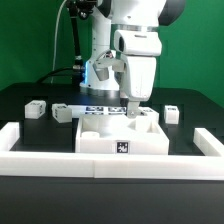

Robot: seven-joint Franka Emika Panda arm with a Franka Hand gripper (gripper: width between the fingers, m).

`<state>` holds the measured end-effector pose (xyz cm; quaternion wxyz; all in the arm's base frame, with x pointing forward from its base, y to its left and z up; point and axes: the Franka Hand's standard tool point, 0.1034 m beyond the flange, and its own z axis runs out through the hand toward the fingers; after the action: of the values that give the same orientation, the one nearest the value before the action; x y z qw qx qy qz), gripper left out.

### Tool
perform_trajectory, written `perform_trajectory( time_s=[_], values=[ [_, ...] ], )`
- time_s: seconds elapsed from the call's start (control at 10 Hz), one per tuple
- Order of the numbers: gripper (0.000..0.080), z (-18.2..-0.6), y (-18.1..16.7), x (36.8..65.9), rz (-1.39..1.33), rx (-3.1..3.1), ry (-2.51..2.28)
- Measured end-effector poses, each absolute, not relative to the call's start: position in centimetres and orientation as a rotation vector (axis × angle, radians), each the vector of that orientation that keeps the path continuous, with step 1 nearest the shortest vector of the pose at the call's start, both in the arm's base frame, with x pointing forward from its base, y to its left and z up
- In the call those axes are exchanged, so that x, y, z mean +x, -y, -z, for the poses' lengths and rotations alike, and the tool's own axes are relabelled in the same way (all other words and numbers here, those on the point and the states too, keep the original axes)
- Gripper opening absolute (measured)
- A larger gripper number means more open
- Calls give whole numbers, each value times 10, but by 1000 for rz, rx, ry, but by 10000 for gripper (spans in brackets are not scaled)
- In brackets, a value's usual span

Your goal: Assemble one leg

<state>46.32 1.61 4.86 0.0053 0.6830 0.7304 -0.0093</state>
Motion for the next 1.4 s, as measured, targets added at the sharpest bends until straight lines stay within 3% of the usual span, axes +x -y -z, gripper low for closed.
perform_trajectory(
  time_s=[0.4, 0.6, 1.0, 1.1, 1.2, 1.3, 1.4],
  values=[
    [650, -30, -19, 426, 4, 2153, -2289],
    [650, -11, -16, 422, -5, 2175, -2286],
    [621, -8, -14, 424, -4, 2187, -2277],
    [439, -8, -14, 424, -4, 2187, -2277],
    [439, -8, -14, 424, -4, 2188, -2277],
    [244, -8, -14, 424, -4, 2188, -2277],
    [106, -8, -14, 424, -4, 2188, -2277]
  ],
)
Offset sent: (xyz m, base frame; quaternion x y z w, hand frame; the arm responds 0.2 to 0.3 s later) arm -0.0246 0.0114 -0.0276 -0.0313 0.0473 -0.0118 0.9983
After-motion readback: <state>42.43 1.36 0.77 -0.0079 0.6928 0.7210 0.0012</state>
